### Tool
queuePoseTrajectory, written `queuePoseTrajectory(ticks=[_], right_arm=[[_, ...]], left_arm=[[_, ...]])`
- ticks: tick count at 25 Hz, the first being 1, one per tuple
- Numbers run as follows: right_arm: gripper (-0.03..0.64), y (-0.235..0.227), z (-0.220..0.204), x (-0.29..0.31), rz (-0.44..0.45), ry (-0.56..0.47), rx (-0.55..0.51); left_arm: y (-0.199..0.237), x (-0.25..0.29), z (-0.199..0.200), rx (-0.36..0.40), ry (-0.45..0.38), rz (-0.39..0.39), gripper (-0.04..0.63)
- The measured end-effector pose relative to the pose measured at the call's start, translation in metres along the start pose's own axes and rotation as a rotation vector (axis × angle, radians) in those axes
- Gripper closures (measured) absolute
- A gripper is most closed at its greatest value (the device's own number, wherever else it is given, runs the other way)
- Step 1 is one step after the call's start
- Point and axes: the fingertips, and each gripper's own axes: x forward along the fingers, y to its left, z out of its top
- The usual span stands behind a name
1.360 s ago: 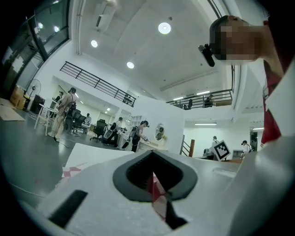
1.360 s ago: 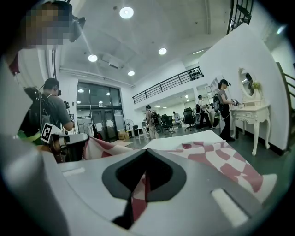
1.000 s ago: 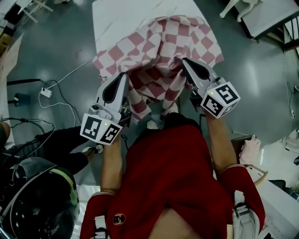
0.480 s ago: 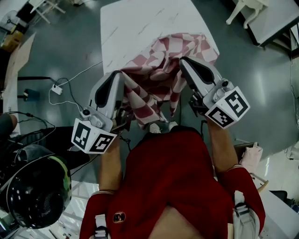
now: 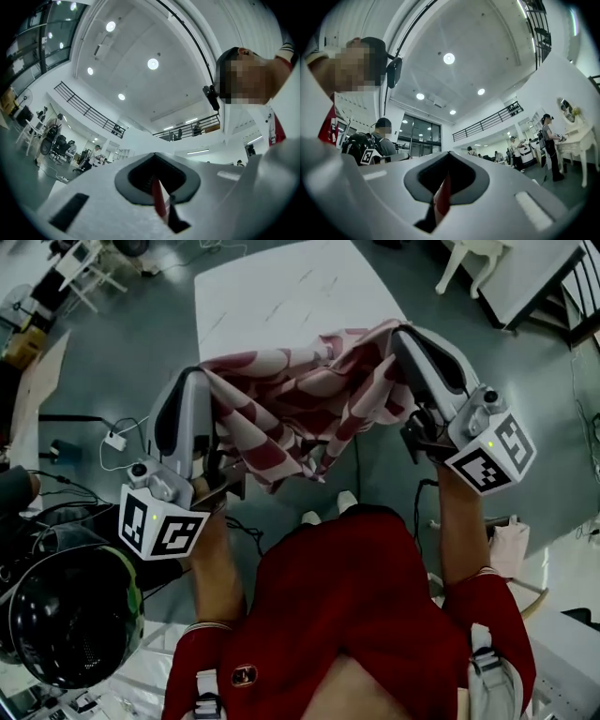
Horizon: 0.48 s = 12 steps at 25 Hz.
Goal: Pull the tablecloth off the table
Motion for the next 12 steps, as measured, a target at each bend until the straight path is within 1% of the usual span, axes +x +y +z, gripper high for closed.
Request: queuePoseTrajectory(ticks=[3,6,9,12], right_arm=[[0.603,0.019,0.021,-0.018,-0.038,-0.033,-0.033],[0.603,0.041,0.033,-0.033,-0.063,-0.053,-0.054],[0.603,0.058,0.032,-0.042,-0.097,-0.063,-0.06],[0.603,0.063,0.025,-0.043,-0.137,-0.055,-0.047]], left_arm=[[-0.017,-0.015,0.016,-0.002,-0.014,-0.042,0.588],[-0.031,-0.031,0.026,-0.008,-0.015,-0.07,0.588],[-0.034,-0.046,0.028,-0.027,-0.007,-0.096,0.588],[-0.027,-0.048,0.025,-0.053,0.019,-0.108,0.588]])
